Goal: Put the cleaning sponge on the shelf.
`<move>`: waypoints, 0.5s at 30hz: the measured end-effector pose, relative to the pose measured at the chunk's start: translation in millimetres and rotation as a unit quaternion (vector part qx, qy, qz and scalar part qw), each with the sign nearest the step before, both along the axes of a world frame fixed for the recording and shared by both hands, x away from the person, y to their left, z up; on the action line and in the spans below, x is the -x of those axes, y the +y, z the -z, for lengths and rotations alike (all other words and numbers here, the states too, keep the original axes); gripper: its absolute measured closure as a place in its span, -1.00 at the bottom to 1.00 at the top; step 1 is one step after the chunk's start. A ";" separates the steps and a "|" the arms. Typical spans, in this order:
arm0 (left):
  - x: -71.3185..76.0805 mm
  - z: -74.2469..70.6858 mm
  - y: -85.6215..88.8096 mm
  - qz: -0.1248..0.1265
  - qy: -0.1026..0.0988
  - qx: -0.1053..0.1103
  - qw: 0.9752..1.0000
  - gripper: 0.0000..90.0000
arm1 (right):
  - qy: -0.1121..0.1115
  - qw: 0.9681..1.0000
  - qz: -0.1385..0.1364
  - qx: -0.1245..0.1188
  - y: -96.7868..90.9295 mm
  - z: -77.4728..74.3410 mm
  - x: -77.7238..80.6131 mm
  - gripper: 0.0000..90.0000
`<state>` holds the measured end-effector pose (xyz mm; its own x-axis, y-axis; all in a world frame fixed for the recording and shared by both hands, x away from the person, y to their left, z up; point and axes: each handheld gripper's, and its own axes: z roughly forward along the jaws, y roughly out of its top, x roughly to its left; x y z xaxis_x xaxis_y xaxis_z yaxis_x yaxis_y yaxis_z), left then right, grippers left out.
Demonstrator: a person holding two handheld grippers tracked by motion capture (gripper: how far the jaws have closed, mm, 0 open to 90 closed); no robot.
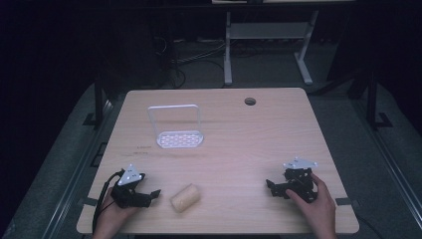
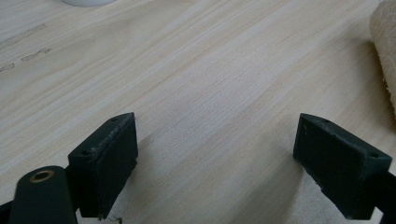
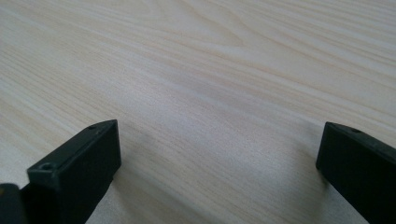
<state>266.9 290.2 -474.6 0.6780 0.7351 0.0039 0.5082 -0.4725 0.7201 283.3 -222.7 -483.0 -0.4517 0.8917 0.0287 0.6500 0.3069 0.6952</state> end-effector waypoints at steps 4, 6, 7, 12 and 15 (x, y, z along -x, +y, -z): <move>0.0 0.0 0.0 0.000 0.000 0.000 1.000 -0.70 | 0.000 1.000 0.000 0.000 0.0 0.0 0.0 -1.00; 0.0 0.0 0.0 0.000 0.000 0.000 1.000 -0.71 | 0.000 1.000 0.000 0.000 0.0 0.0 0.0 -1.00; 0.0 0.0 0.0 0.000 0.000 0.000 1.000 -0.70 | 0.000 1.000 0.000 0.000 0.0 0.0 0.0 -1.00; -0.1 -0.1 1.0 0.000 0.001 0.005 1.000 -0.70 | 0.000 1.000 0.000 0.000 0.0 0.0 0.0 -1.00; -0.2 -0.5 1.1 -0.001 0.003 0.007 1.000 -0.70 | 0.000 1.000 0.000 0.000 0.0 0.0 -0.1 -1.00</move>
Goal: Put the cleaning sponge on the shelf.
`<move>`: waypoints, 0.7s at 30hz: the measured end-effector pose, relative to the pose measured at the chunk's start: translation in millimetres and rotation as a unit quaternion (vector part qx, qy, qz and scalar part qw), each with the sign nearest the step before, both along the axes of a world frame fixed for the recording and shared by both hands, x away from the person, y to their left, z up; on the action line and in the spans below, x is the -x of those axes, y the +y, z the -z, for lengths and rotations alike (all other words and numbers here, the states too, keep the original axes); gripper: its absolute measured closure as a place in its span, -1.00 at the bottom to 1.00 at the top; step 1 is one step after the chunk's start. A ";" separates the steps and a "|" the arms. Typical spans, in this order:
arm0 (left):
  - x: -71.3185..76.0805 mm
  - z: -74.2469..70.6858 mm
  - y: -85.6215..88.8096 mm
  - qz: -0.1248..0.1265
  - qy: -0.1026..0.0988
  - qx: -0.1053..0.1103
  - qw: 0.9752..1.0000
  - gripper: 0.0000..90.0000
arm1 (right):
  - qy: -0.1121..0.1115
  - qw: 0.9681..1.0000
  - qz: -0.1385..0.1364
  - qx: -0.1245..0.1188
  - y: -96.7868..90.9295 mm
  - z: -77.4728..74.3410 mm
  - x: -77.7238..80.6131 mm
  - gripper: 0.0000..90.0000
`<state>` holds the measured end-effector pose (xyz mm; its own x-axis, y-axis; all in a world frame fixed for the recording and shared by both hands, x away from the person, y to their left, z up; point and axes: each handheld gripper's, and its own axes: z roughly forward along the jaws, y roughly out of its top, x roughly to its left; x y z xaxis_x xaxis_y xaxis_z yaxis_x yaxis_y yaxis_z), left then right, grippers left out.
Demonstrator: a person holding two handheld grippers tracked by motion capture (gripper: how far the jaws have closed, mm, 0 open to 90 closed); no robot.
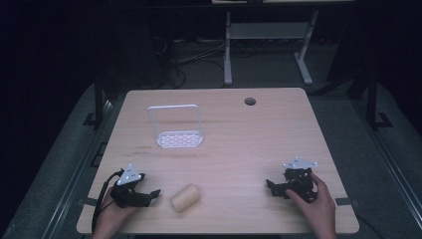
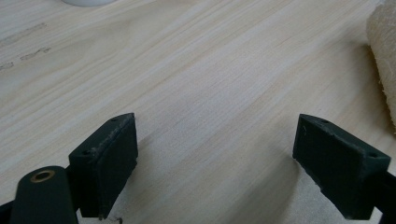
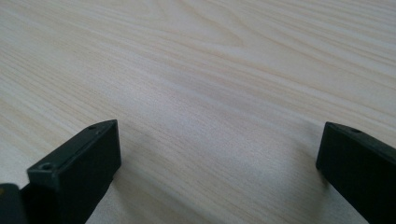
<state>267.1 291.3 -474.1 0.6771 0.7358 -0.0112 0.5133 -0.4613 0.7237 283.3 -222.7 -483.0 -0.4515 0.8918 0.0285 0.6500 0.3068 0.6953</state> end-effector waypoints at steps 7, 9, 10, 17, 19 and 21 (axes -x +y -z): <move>0.6 -3.4 0.0 0.000 0.006 -0.002 1.000 -0.69 | 0.000 1.000 -0.003 0.000 -0.2 0.0 -0.5 -1.00; 1.2 -5.2 -0.1 -0.001 0.005 0.000 1.000 -0.69 | 0.000 1.000 -0.003 0.000 -0.2 0.0 -0.4 -1.00; 1.4 -6.6 0.0 -0.003 0.005 0.001 1.000 -0.69 | 0.000 1.000 -0.003 0.000 -0.2 0.0 -0.4 -1.00; 3.0 -13.9 1.9 -0.006 0.002 0.012 1.000 -0.68 | 0.000 1.000 -0.002 0.000 -0.1 0.0 -0.4 -1.00; 3.2 -15.7 2.1 -0.009 0.004 0.017 1.000 -0.68 | 0.000 1.000 -0.003 0.000 -0.2 0.0 -0.5 -1.00; 3.8 -17.4 2.0 -0.011 0.006 0.022 1.000 -0.68 | 0.000 1.000 -0.003 0.000 -0.2 0.0 -0.5 -1.00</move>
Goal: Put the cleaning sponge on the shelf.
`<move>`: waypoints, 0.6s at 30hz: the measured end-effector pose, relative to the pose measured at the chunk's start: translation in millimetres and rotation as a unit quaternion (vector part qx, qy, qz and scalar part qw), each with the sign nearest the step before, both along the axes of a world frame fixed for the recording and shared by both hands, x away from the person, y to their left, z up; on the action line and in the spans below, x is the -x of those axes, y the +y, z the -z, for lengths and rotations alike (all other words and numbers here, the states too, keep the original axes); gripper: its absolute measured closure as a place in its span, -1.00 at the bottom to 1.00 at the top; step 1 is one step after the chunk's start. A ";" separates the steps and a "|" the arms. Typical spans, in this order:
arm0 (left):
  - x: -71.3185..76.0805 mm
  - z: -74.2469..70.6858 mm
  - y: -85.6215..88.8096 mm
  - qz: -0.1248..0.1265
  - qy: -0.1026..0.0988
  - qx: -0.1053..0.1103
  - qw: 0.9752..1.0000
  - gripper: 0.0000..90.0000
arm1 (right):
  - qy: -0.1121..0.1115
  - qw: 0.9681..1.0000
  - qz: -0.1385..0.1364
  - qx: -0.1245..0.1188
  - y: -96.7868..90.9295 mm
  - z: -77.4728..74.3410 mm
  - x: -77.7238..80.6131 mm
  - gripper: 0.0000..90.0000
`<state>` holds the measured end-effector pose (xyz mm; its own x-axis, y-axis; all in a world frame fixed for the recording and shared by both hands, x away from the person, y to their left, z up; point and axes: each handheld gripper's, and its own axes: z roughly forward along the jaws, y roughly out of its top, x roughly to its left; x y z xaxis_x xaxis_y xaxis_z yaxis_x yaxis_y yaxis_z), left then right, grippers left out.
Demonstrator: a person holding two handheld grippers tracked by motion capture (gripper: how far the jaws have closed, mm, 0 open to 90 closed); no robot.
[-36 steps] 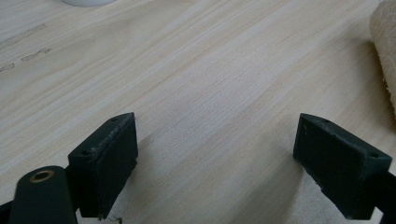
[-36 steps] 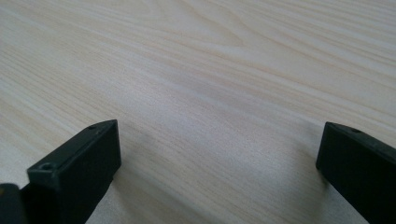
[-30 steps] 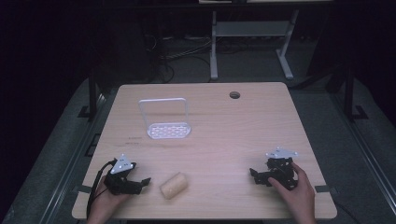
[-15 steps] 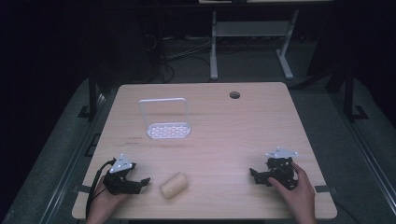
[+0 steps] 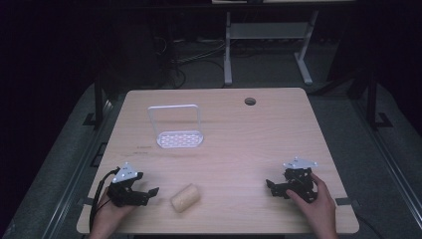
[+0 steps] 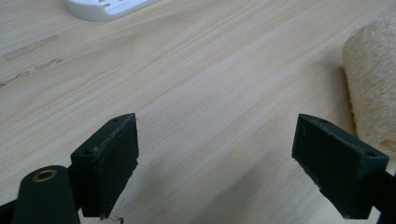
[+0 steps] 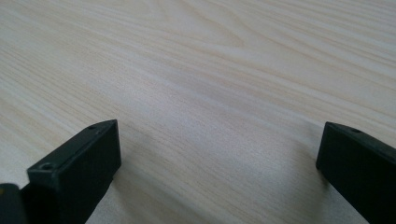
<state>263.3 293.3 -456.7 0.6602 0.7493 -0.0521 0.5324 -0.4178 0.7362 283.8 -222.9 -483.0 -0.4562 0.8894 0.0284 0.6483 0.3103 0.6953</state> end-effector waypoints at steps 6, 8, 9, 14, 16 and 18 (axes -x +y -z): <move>2.1 -4.6 -3.4 0.008 -0.003 0.002 1.000 -0.68 | 0.000 1.000 0.000 0.000 0.0 0.0 0.0 -1.00; 2.9 -7.0 -5.9 0.010 -0.005 0.005 1.000 -0.68 | 0.000 1.000 0.000 0.000 0.0 0.0 0.0 -1.00; 3.1 -7.7 -6.9 0.011 -0.006 0.006 1.000 -0.68 | 0.000 1.000 0.001 0.000 0.1 0.0 0.1 -1.00; 4.1 -11.6 -10.8 0.018 -0.006 0.007 1.000 -0.68 | 0.000 1.000 0.000 0.000 0.0 0.0 0.0 -1.00; 5.0 -12.8 -12.8 0.019 -0.006 0.010 1.000 -0.68 | 0.000 1.000 0.000 0.000 0.0 0.0 0.0 -1.00; 5.5 -13.7 -14.5 0.021 -0.007 0.010 1.000 -0.68 | 0.000 1.000 0.000 0.000 0.0 0.0 0.0 -1.00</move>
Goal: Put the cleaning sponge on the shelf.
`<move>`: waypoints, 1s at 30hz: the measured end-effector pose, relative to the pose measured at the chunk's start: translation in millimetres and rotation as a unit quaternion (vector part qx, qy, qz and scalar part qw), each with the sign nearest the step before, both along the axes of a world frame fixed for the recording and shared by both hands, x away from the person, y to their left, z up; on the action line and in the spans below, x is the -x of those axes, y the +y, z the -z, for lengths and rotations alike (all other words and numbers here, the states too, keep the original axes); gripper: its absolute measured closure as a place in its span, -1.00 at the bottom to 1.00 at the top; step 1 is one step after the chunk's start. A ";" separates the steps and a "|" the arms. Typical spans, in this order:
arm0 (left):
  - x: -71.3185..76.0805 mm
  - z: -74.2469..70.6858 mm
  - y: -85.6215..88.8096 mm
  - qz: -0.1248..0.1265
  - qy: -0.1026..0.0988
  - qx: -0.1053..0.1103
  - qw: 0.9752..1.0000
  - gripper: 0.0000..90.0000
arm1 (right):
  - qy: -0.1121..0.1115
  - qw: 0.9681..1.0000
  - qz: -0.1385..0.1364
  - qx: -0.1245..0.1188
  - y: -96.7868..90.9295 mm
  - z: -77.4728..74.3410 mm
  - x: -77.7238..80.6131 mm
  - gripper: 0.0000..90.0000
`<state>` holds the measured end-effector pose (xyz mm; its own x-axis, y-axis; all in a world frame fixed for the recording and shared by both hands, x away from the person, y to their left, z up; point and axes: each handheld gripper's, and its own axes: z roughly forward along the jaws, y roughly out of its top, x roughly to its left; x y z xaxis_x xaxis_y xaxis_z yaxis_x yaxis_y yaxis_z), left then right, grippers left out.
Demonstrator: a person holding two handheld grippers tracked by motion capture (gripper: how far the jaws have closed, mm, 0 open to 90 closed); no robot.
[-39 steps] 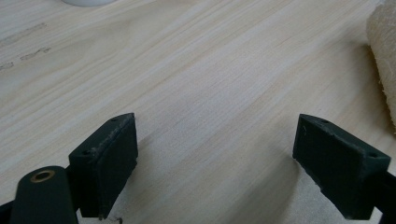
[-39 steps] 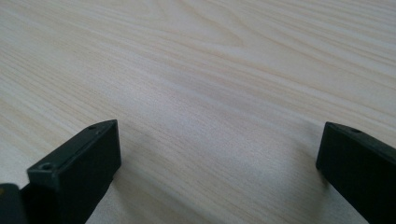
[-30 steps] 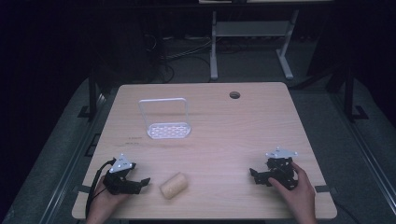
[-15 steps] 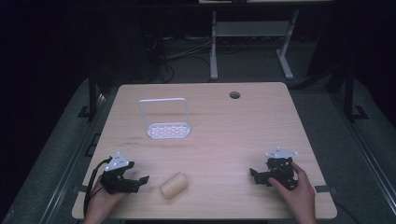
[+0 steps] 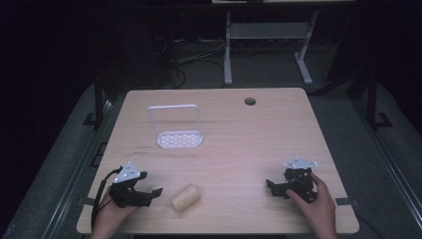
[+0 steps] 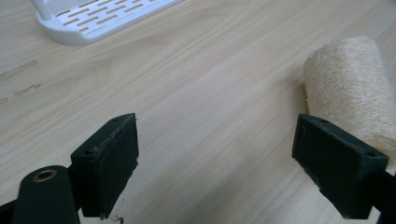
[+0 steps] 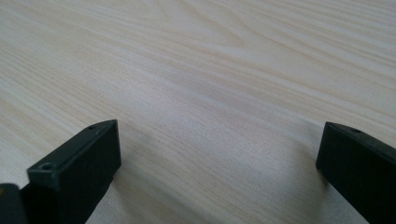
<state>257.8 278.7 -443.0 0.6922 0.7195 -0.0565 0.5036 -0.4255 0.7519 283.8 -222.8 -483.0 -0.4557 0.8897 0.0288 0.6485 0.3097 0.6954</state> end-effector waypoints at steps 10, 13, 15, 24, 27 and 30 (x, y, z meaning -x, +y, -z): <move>3.5 -5.2 -8.3 0.012 0.000 0.000 1.000 -0.68 | 0.000 1.000 0.000 0.000 0.0 0.0 0.0 -1.00; 5.3 -7.9 -12.4 0.018 0.000 0.002 1.000 -0.68 | 0.000 1.000 0.000 0.000 0.0 0.0 0.0 -1.00; 6.2 -8.8 -14.4 0.019 -0.002 0.002 1.000 -0.68 | 0.000 1.000 0.000 0.000 0.0 0.0 0.0 -1.00; 10.8 -14.5 -26.8 0.037 -0.004 0.007 0.999 -0.68 | 0.000 1.000 0.000 0.000 0.0 0.0 0.0 -1.00; 12.3 -15.5 -31.6 0.043 -0.006 0.008 0.999 -0.68 | 0.000 1.000 0.000 0.000 0.1 0.0 0.0 -1.00; 13.6 -16.9 -35.7 0.049 -0.006 0.008 0.999 -0.68 | 0.000 1.000 0.000 0.000 0.0 0.0 0.0 -1.00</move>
<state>244.2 243.1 -426.1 0.7606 0.6466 -0.0581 0.4501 -0.4607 0.7650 283.8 -222.8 -483.0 -0.4554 0.8898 0.0292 0.6486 0.3091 0.6955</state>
